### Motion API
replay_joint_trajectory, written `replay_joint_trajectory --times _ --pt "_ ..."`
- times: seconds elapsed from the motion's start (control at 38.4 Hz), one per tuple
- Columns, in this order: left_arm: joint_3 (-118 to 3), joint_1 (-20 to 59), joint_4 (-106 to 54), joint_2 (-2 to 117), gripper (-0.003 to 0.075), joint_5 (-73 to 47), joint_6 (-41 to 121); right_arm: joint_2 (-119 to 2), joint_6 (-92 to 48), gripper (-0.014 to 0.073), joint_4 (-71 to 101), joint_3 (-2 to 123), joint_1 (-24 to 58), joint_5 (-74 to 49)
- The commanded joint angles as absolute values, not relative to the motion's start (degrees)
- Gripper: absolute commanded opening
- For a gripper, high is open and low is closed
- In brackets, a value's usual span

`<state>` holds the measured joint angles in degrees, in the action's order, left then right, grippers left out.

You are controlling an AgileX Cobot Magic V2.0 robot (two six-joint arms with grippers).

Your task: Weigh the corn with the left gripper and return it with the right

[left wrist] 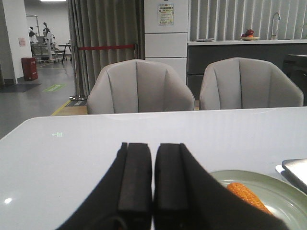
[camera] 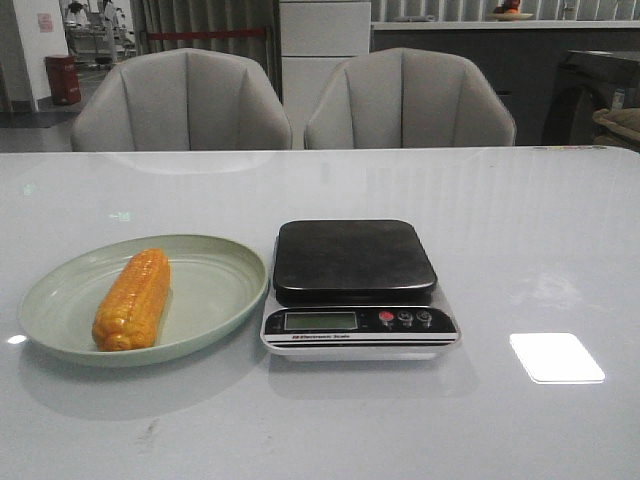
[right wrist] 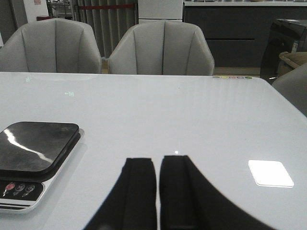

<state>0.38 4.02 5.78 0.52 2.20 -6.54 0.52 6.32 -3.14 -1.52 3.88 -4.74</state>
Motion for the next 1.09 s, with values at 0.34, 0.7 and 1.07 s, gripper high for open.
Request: replay_joint_trajectory --times 0.34,0.7,1.07 --pt "2.11 3.96 5.2 1.01 0.0122 6.68 -6.61 1.63 5.89 0.0196 -3.84 -2.07 4.0 0.0" --pt "2.11 3.96 5.2 1.01 0.0122 6.68 -6.61 1.63 5.89 0.0196 -3.84 -2.07 4.0 0.0" --pt "-3.67 3.96 4.85 1.49 0.0122 9.89 -8.66 1.63 5.89 0.0196 -3.84 -2.07 4.0 0.0"
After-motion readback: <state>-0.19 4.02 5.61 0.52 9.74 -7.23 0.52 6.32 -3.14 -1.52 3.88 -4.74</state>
